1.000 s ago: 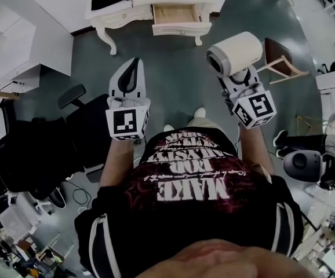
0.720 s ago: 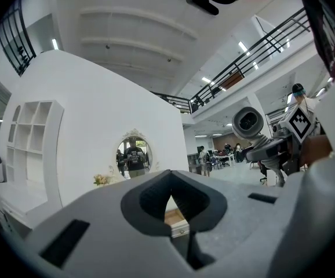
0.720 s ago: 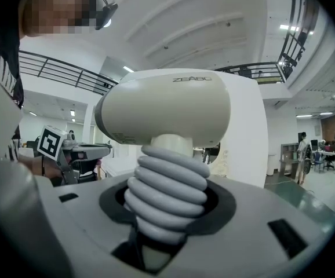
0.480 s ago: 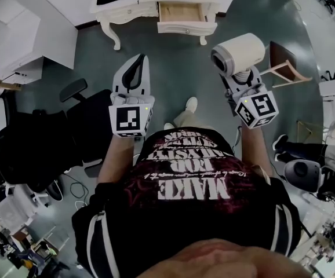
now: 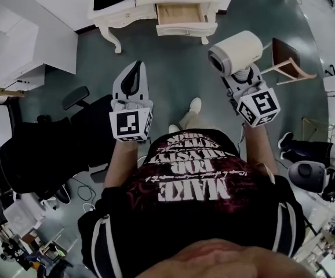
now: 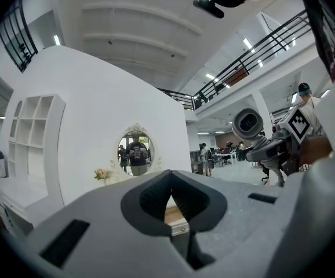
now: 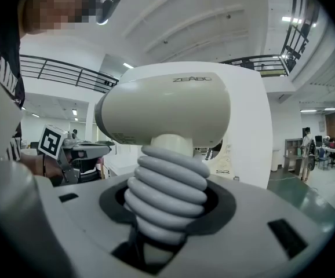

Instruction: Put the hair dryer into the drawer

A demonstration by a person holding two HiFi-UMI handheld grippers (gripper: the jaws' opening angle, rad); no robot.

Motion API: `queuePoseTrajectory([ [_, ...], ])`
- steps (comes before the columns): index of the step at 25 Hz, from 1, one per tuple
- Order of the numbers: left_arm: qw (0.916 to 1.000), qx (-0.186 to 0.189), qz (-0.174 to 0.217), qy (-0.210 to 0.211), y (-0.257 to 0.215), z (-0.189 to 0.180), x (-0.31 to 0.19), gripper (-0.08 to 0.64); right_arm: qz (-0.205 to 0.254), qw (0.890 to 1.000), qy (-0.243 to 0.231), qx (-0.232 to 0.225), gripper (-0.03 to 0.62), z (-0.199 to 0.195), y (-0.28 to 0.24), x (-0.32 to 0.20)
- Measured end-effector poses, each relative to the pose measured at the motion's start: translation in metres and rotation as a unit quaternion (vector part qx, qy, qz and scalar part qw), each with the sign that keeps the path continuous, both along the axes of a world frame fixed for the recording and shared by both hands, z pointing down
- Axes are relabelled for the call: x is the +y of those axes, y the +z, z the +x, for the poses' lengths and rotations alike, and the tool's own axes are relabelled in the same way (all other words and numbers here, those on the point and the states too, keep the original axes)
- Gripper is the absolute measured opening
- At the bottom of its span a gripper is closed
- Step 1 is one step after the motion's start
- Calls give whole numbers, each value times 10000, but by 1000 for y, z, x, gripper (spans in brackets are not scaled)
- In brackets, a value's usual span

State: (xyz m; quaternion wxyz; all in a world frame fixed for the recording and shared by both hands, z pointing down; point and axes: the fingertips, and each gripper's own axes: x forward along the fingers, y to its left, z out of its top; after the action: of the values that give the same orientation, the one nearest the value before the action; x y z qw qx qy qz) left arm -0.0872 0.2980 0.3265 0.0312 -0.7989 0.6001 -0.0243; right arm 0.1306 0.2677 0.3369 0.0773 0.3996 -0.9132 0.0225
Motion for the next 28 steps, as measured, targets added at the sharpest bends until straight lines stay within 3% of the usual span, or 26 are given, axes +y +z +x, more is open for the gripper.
queuePoseTrajectory([
  [10,9996,-133,-79,-215,0,-21,-42,2,-108,9995,-251,-136,190,-23,4,-50],
  [20,9997,-160,-57,-179,0,-6,-91,2,-131,9997,-78,-211,190,-6,7,-91],
  [24,9987,64,-90,-506,-1,-5,-109,2,-180,9997,48,-175,190,8,10,-102],
  [28,9983,255,132,-505,-8,0,-121,2,-216,9994,138,-214,190,17,12,-112],
])
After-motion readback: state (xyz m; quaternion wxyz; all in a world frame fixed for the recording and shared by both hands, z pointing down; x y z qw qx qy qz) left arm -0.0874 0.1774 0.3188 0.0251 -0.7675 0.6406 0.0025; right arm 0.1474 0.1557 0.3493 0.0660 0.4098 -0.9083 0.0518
